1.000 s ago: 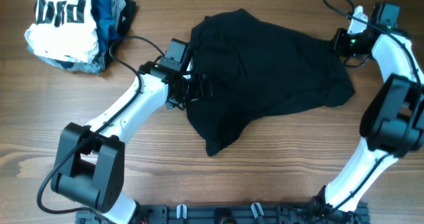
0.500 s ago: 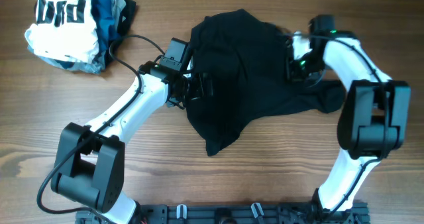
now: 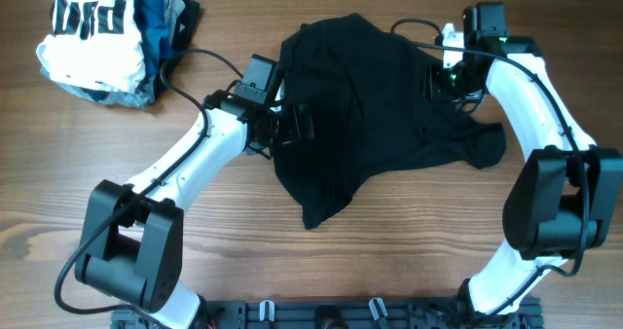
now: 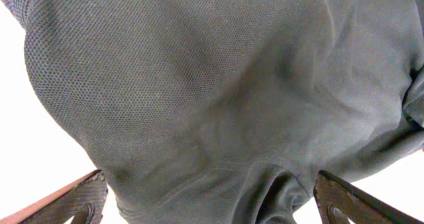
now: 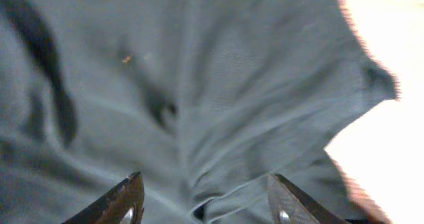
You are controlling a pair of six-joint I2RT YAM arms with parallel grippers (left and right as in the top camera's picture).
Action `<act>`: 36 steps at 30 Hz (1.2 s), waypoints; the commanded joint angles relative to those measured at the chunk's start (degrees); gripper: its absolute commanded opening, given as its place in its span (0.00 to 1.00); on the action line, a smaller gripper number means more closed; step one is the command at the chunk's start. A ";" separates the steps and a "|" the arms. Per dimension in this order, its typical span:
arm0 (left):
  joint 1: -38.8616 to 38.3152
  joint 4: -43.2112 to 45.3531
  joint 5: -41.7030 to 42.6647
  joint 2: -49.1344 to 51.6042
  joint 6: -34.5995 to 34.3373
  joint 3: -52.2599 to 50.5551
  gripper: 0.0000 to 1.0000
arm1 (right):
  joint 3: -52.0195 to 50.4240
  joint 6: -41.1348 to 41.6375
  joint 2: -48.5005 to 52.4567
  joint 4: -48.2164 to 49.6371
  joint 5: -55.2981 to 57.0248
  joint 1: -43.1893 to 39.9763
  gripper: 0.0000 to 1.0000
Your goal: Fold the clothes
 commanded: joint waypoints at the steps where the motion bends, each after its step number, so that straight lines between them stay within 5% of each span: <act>1: 0.15 0.13 -0.81 -0.94 0.70 0.74 1.00 | -1.09 2.97 -0.13 1.97 8.96 -0.72 0.61; 15: 0.15 0.22 -1.05 -0.94 0.72 0.74 1.00 | -1.42 3.08 4.55 8.50 6.10 -9.49 0.53; 30: 0.15 0.52 -1.03 -0.94 0.70 0.74 1.00 | -1.42 0.39 12.59 16.33 2.56 -9.64 0.50; 36: 0.15 0.52 -1.03 -0.94 0.70 0.74 1.00 | -1.42 0.44 14.27 20.24 2.54 -9.64 0.41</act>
